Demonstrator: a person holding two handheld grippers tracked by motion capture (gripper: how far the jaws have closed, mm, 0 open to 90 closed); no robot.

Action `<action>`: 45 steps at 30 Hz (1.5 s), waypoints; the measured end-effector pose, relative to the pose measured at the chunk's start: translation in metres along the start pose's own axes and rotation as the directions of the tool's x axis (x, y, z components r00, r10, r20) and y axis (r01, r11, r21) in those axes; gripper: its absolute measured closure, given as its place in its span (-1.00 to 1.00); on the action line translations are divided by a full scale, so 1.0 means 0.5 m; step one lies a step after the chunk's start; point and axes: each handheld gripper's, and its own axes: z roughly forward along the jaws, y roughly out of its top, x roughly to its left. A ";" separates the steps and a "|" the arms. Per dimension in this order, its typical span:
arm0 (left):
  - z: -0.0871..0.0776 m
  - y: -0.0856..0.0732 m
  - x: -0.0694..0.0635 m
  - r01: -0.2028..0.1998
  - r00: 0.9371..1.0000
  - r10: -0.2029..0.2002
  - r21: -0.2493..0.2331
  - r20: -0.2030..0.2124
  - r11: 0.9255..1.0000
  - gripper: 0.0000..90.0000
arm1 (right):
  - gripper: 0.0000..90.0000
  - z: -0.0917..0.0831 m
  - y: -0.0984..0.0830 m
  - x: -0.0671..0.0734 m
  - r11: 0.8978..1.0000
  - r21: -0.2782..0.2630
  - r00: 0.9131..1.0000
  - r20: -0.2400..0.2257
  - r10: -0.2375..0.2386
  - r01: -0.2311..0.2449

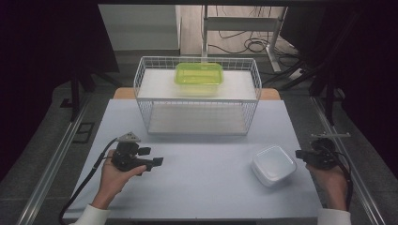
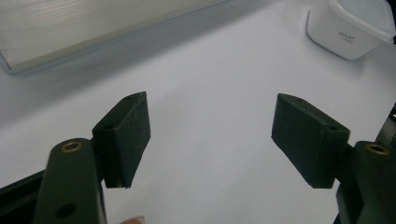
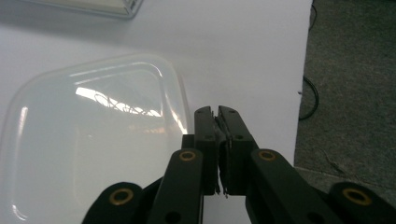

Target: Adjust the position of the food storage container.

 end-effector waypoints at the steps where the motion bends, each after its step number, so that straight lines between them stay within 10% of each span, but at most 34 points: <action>1: 0.000 0.000 0.000 0.000 1.000 0.000 0.001 0.000 1.000 -0.38 | 0.95 0.001 -0.002 -0.001 1.000 0.008 1.000 0.008 0.000 0.000; 19: 0.006 -0.005 0.002 0.003 1.000 -0.003 0.013 0.005 1.000 -0.38 | 0.98 0.024 -0.012 0.026 0.993 0.098 0.996 0.051 -0.068 0.062; 45: 0.016 -0.007 0.002 0.000 1.000 0.000 0.034 0.005 0.999 -0.39 | 0.98 0.050 -0.017 0.167 0.973 0.149 0.983 -0.085 -0.164 0.175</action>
